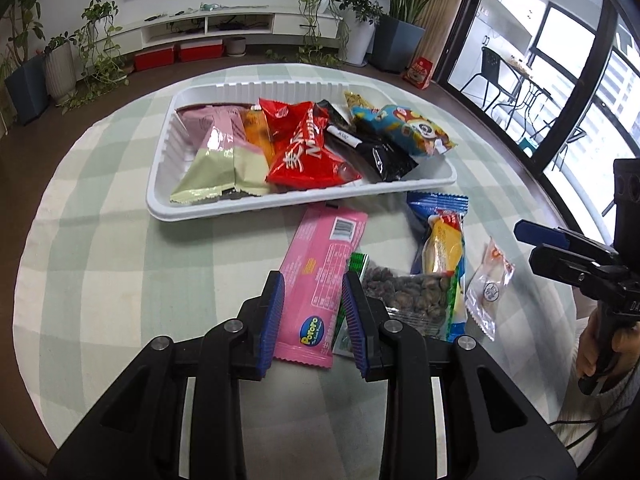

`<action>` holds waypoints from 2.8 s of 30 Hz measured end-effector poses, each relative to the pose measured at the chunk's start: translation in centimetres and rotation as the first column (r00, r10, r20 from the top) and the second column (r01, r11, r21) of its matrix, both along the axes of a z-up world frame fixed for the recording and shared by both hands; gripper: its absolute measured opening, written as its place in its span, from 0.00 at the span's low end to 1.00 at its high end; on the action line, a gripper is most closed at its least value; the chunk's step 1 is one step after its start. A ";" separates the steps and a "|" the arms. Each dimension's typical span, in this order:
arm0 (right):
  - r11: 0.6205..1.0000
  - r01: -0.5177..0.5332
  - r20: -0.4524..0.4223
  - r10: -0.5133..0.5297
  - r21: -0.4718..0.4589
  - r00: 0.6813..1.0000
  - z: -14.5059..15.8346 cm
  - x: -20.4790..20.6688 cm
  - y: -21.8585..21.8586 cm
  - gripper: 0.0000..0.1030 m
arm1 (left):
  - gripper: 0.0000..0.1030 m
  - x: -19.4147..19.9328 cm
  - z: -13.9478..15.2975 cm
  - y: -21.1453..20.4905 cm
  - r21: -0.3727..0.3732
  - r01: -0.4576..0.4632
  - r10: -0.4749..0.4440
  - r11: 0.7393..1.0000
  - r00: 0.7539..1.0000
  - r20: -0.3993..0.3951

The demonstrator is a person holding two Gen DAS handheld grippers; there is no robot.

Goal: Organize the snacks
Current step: 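Grasp pink Potoro stick with left tool while right tool grasps blue bar, then lower both packets into the white tray and open both tools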

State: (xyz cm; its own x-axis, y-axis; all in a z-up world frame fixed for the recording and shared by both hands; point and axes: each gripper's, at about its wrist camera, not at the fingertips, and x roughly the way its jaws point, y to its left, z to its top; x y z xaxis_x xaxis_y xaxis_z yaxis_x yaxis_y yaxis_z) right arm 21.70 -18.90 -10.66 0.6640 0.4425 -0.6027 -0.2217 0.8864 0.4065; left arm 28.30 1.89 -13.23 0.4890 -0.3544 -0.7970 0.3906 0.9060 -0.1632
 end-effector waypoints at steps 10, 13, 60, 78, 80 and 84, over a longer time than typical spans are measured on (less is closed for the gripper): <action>1.000 -0.018 -0.032 0.018 0.006 0.999 -1.0 0.2 1.0 0.67 | 0.27 0.6 -1.3 -0.6 0.039 0.037 -0.037 0.999 0.999 -0.013; 1.000 -0.021 -0.035 0.021 0.007 0.999 -1.0 0.2 1.1 0.67 | 0.35 1.0 -1.5 -0.7 0.039 0.041 -0.040 0.998 0.999 -0.016; 0.990 0.105 -0.153 -0.119 -0.096 0.981 -3.6 5.1 4.7 0.38 | 0.29 2.0 -3.3 -0.4 0.024 0.070 -0.071 0.997 0.996 0.051; 0.949 0.146 -0.144 -0.109 0.280 0.984 -3.2 2.1 0.5 0.35 | 0.21 1.2 -1.9 1.6 -0.172 0.058 -0.058 0.983 0.998 0.007; 0.936 0.149 -0.152 -0.105 0.317 0.983 -3.2 2.0 0.1 0.35 | 0.21 1.1 -1.9 1.7 -0.182 0.059 -0.060 0.982 0.998 0.000; 0.918 0.149 -0.155 -0.098 0.367 0.983 -3.1 1.7 -0.3 0.35 | 0.21 0.5 -1.5 2.2 -0.202 0.051 -0.051 0.978 0.999 0.006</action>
State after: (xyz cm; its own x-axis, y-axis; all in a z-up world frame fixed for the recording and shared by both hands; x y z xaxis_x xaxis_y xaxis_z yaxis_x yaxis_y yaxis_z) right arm 23.40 -19.16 -13.73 0.6547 0.5728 -0.4932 -0.0424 0.6793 0.7326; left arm 28.82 4.11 -14.71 0.4667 -0.5325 -0.7061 0.4356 0.8333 -0.3405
